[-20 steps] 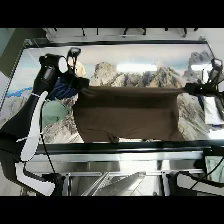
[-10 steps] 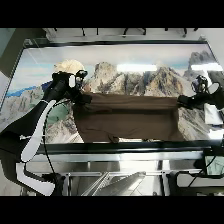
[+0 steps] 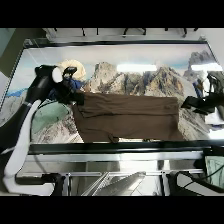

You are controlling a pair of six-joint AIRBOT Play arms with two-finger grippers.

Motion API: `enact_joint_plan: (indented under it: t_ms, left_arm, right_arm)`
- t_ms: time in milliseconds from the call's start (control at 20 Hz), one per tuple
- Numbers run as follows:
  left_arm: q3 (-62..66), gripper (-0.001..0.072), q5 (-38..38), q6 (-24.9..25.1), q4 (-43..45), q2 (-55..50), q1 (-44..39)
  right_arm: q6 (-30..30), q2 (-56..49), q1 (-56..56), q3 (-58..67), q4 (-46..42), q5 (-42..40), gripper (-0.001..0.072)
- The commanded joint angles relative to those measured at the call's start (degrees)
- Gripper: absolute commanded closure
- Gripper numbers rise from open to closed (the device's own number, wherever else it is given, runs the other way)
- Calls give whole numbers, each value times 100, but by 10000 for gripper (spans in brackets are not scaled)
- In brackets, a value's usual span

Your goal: Fold the shirts.

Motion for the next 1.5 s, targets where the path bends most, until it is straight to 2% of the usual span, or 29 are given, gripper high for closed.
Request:
enact_joint_plan:
  t_ms: [0,50,150,350,500,700,950,1000,1050,1100,1150,1200,1300,1450]
  left_arm:
    - [-2094,92,-39,-177,-890,1497,374]
    - [-2865,120,52,-162,-1458,1912,629]
    - [-4109,119,227,-52,-2404,2422,1169]
    - [-5359,111,1029,267,-2970,2754,1690]
    - [-5480,111,1620,315,-2988,2463,1456]
    - [-5259,112,2564,485,-3499,1628,664]
    - [-4752,118,3204,483,-3493,968,50]
    - [-4765,275,3287,483,-3491,949,-50]
    - [-4817,482,3407,485,-3458,962,-127]
    - [-4916,603,3523,476,-3399,1029,-188]
    - [-5018,687,3550,485,-3386,1150,-219]
    - [-5110,688,3482,487,-3351,1338,-219]
    - [-5243,688,2994,485,-3047,1943,-160]
    - [-5252,688,1860,118,-2636,3158,160]
  right_arm:
    - [-181,616,-391,-678,586,144,13]
    - [-275,684,-527,-868,881,59,13]
    - [-487,717,-597,-1019,1368,-15,13]
    - [-619,717,-529,-1019,1788,-90,14]
    - [-627,728,-533,-1019,1803,-96,14]
    - [-632,772,-533,-1019,1801,-92,15]
    - [-678,887,-533,-1019,1762,-90,15]
    - [-688,887,-533,-1019,1757,-87,15]
    - [-730,887,-538,-1019,1755,-87,14]
    - [-739,885,-553,-1019,1755,-87,15]
    - [-739,883,-570,-1019,1742,-74,15]
    - [-734,868,-605,-1019,1648,-37,21]
    - [-734,745,-662,-1023,1189,74,146]
    - [-743,256,-975,-1023,916,42,133]
